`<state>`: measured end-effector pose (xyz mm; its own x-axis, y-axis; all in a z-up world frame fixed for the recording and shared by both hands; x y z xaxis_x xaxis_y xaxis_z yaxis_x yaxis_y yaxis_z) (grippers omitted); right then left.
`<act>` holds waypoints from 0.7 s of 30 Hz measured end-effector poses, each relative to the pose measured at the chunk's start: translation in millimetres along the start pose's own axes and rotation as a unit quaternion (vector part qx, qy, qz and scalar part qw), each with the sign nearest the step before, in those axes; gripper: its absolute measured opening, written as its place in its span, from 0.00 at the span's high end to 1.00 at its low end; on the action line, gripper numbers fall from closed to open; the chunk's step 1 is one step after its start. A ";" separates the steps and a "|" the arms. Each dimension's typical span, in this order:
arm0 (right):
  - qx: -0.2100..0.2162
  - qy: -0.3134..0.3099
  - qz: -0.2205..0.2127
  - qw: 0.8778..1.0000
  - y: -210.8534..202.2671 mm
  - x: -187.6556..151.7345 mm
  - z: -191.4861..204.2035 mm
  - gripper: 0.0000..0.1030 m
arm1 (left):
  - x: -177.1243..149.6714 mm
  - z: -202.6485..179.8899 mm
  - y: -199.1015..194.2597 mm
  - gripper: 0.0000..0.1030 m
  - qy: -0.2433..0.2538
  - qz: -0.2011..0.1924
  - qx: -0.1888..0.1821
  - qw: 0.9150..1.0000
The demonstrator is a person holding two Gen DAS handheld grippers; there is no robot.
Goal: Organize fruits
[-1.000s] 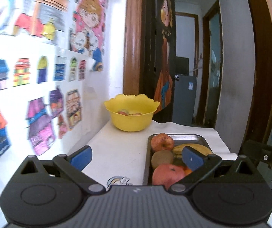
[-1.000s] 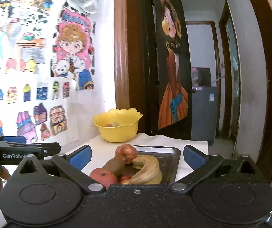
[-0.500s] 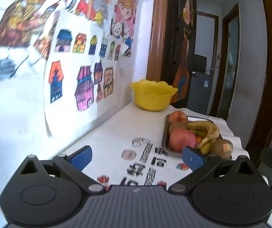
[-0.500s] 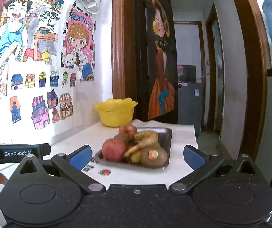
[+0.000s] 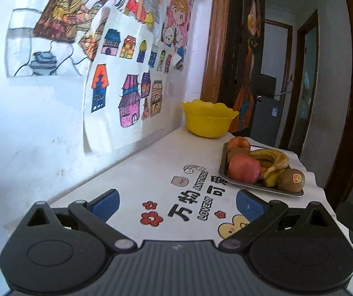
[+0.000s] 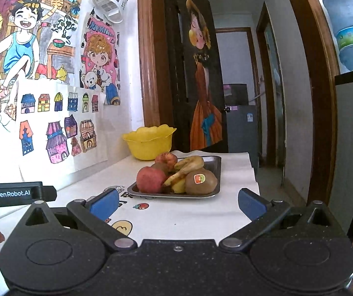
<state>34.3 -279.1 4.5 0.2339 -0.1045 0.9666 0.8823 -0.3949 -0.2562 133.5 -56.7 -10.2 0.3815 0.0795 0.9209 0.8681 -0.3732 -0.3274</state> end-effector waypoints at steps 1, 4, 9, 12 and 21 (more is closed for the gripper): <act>-0.003 -0.003 0.000 1.000 -0.3 -2.0 -0.1 0.01 | -1.8 0.6 -0.6 0.00 -0.002 0.001 0.001 1.000; -0.010 -0.006 0.004 1.000 -1.5 -7.1 -1.7 0.01 | -6.3 0.4 -2.1 0.00 -0.002 0.005 0.001 1.000; -0.011 -0.004 0.012 1.000 -1.6 -12.5 -2.0 0.01 | -12.2 -4.5 -5.4 0.00 0.012 0.007 -0.001 1.000; -0.010 -0.003 0.013 1.000 -2.3 -12.9 -2.3 0.01 | -14.0 -7.5 -6.4 0.00 0.018 0.007 -0.001 1.000; -0.009 -0.003 0.012 1.000 -2.9 -13.2 -2.6 0.01 | -15.1 -9.5 -9.0 0.00 0.021 0.007 -0.002 1.000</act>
<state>27.5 -279.0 -7.5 0.2583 -0.1081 0.9600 0.8686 -0.4090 -0.2798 116.9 -63.3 -19.2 0.3798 0.0362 0.9244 0.8615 -0.3779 -0.3392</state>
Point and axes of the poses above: each gripper's, at about its wrist camera, not at the fingertips, and y roughly the way its jaws point, z to its left, x to its top, the point moved 7 cm from there along y, roughly the way its jaws point, and after that the axes turned 13 degrees about -x, right-handed, at the moved point
